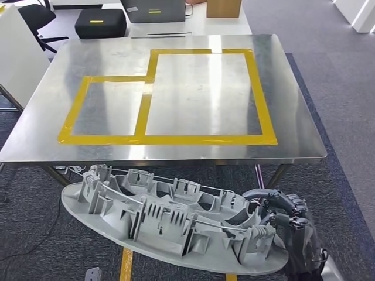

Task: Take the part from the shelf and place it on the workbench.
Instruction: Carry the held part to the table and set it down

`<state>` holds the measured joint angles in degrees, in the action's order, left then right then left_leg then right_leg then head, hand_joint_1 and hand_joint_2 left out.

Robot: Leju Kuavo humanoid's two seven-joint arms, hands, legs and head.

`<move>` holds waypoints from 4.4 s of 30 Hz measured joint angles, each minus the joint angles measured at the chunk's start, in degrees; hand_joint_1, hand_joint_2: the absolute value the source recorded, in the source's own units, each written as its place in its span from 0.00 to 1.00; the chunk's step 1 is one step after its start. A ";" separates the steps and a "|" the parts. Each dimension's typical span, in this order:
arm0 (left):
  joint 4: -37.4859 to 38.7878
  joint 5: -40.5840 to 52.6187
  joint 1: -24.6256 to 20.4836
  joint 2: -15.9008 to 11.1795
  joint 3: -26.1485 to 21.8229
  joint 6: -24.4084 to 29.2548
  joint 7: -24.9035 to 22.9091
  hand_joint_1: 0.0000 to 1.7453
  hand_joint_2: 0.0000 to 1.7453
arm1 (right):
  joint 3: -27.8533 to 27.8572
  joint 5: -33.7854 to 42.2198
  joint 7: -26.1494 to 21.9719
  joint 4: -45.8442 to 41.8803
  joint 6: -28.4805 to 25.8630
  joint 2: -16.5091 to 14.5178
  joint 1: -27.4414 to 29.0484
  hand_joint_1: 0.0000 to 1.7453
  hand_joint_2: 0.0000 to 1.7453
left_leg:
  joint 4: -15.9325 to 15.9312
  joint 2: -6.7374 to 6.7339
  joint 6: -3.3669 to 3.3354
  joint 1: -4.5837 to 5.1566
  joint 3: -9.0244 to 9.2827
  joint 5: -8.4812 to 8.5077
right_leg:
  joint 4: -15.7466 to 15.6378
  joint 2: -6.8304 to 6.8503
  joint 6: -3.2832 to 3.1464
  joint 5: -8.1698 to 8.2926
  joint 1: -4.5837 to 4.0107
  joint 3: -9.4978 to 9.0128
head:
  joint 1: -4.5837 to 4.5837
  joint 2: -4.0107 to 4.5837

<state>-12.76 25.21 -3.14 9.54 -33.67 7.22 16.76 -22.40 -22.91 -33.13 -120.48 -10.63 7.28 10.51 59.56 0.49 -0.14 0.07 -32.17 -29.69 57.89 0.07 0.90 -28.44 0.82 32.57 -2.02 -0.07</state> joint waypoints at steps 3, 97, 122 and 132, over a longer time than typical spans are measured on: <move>0.00 -0.05 0.13 -0.43 -0.26 -0.42 0.03 0.00 1.00 | -0.13 0.42 0.37 0.02 -0.21 -0.07 -0.56 1.00 1.00 | 9.74 -0.08 0.76 -0.17 -4.57 -4.63 | -0.10 0.30 -0.76 -0.23 0.07 -0.36 | -0.18 0.00; 0.00 1.63 0.15 -0.97 -4.01 -2.13 1.60 0.00 1.00 | -1.37 3.33 1.24 1.61 0.00 0.31 -1.08 1.00 1.00 | 14.45 -0.27 0.75 -0.27 -5.84 -7.83 | -0.06 0.09 -1.06 -0.47 -0.03 -0.15 | -0.33 0.00; 0.00 3.76 -0.52 -1.10 -4.64 -5.50 2.44 0.00 1.00 | -2.23 -10.22 13.48 14.49 -0.19 -0.23 -8.34 1.00 1.00 | -0.50 -0.16 -0.57 -0.01 -1.27 1.61 | -0.78 -0.10 0.96 -2.14 -0.16 -2.55 | -0.10 0.00; 0.00 5.89 -1.86 -1.11 -4.40 -8.17 2.21 0.00 1.00 | -7.62 -31.90 25.31 29.33 -1.69 -0.25 -17.92 1.00 1.00 | -0.53 -0.23 -0.60 -0.14 -1.10 1.73 | -0.67 -0.16 0.96 -2.12 -0.28 -2.64 | -0.10 0.00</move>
<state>-12.76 31.10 -5.00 8.43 -38.07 -0.95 18.97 -30.02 -54.80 -7.82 -91.15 -12.31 7.03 -7.41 59.03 0.26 -0.74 -0.07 -33.27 -27.96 57.23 -0.10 1.86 -30.56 0.54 29.93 -2.11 -0.07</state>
